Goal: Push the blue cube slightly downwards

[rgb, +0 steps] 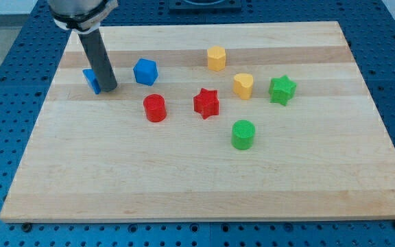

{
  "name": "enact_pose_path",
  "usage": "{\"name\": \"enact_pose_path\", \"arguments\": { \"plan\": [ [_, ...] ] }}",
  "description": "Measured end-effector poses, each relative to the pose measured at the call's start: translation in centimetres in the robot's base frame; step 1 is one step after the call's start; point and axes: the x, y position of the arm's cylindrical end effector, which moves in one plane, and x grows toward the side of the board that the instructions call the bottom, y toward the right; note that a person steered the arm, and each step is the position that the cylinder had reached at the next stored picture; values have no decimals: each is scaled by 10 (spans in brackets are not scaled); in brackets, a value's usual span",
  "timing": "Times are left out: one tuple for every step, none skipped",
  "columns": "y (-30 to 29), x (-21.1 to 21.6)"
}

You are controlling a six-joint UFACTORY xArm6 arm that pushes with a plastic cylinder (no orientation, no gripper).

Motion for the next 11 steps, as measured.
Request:
{"name": "enact_pose_path", "arguments": {
  "plan": [
    [-18, -4],
    [-20, -4],
    [-18, 5],
    [-4, 18],
    [12, 17],
    [23, -3],
    [45, 1],
    [67, 21],
    [74, 37],
    [79, 37],
    [99, 27]
  ]
}}
